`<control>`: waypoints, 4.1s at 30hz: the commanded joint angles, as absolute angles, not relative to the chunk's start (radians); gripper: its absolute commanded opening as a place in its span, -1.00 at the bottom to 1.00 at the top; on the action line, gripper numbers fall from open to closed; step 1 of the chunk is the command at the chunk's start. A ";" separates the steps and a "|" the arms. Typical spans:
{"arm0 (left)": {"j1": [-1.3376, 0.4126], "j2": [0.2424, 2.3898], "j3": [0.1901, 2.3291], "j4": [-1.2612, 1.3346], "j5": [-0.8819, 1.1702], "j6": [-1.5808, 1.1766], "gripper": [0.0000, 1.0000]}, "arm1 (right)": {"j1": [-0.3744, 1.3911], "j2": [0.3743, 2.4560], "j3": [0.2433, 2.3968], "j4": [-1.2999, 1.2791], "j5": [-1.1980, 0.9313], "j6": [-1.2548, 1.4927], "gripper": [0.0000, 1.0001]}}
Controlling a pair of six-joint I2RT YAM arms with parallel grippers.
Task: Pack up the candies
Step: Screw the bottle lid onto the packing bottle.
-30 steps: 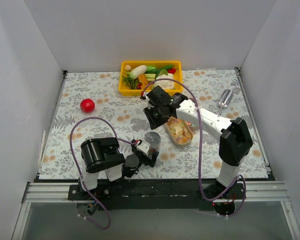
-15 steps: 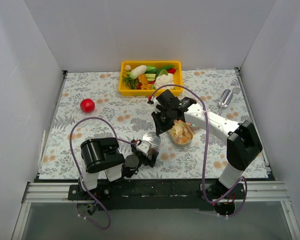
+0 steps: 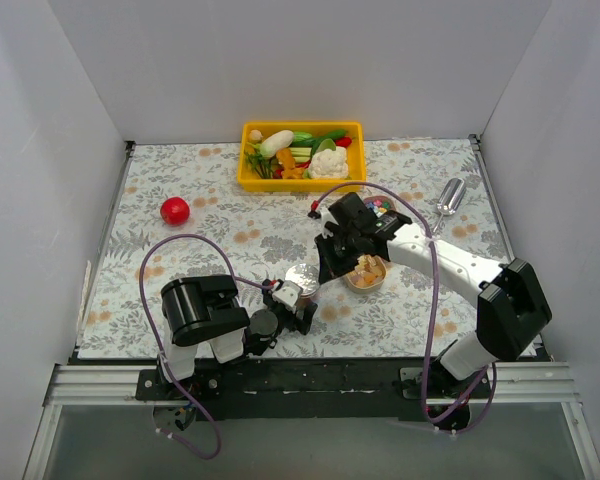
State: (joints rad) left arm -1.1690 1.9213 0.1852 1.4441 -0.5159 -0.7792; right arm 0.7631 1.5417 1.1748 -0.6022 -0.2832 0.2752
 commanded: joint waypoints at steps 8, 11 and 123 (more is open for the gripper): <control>-1.164 2.013 0.123 1.677 -0.499 -0.770 0.63 | 0.749 1.519 1.253 -0.690 -0.256 0.376 -0.35; -1.164 2.008 0.115 1.677 -0.497 -0.770 0.61 | 0.706 1.520 1.307 -0.654 -0.250 0.368 -0.07; -1.164 2.014 0.127 1.655 -0.488 -0.821 0.60 | 0.851 1.733 1.348 -0.746 -0.009 0.193 -0.03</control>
